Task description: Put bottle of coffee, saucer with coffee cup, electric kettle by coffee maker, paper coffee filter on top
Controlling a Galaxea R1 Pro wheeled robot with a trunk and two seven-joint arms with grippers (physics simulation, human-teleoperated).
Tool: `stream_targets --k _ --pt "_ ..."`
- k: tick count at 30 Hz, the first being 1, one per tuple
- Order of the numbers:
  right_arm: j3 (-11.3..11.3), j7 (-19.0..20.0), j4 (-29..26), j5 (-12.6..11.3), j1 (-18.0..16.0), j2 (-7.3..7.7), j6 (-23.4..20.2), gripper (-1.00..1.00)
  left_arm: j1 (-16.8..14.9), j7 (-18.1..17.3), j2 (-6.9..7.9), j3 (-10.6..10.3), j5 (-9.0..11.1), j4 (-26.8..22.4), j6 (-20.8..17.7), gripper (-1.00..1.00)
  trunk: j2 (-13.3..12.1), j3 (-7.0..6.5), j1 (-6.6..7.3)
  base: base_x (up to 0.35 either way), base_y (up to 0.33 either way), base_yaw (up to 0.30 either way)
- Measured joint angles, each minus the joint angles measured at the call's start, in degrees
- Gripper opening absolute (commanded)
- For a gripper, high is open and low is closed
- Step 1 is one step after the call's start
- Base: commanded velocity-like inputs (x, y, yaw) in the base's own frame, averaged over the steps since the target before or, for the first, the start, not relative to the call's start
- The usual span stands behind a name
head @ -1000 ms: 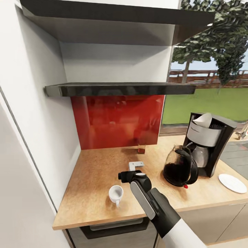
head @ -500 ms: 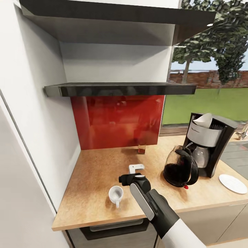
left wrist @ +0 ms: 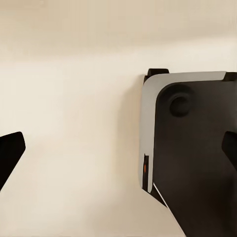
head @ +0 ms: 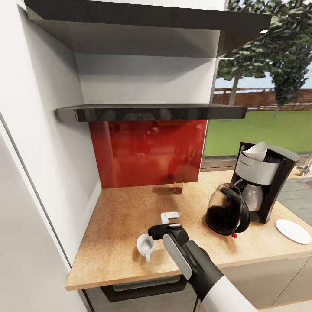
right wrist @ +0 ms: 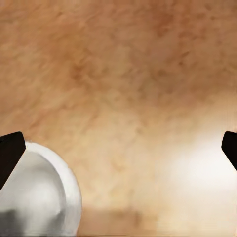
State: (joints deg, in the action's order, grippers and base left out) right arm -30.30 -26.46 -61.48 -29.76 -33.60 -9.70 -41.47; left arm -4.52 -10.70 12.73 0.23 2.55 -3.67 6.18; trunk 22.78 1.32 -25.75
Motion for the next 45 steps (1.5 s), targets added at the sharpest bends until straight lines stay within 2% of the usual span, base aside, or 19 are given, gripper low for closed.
stream_targets --k 4,8,19,30,45 --pt "0.04 3.71 1.96 0.06 0.01 0.02 -0.01 1.00 0.00 0.01 0.00 0.00 0.00 0.00 0.00 1.00 0.00 0.00 0.00 0.000 0.000 0.000" --pt "0.08 4.76 2.74 0.12 0.01 0.01 -0.01 1.00 0.00 -0.01 0.00 0.00 0.00 0.00 0.00 1.00 0.00 0.00 0.00 0.000 0.000 0.000" --pt "0.09 4.89 3.28 0.23 0.01 0.02 0.02 1.00 0.00 -0.01 0.00 0.01 0.00 0.02 0.00 1.00 0.00 0.00 0.00 0.000 0.000 0.000" --pt "0.10 4.91 6.83 0.13 0.01 -0.07 0.16 1.00 0.00 -0.02 0.00 -0.01 0.00 0.09 0.00 1.00 0.00 0.00 0.00 0.000 0.000 0.000" --pt "0.10 4.97 7.14 0.22 0.01 -0.07 0.25 1.00 0.00 -0.02 -0.05 -0.03 0.00 0.06 0.00 1.00 0.00 0.00 0.00 0.016 0.043 0.000"
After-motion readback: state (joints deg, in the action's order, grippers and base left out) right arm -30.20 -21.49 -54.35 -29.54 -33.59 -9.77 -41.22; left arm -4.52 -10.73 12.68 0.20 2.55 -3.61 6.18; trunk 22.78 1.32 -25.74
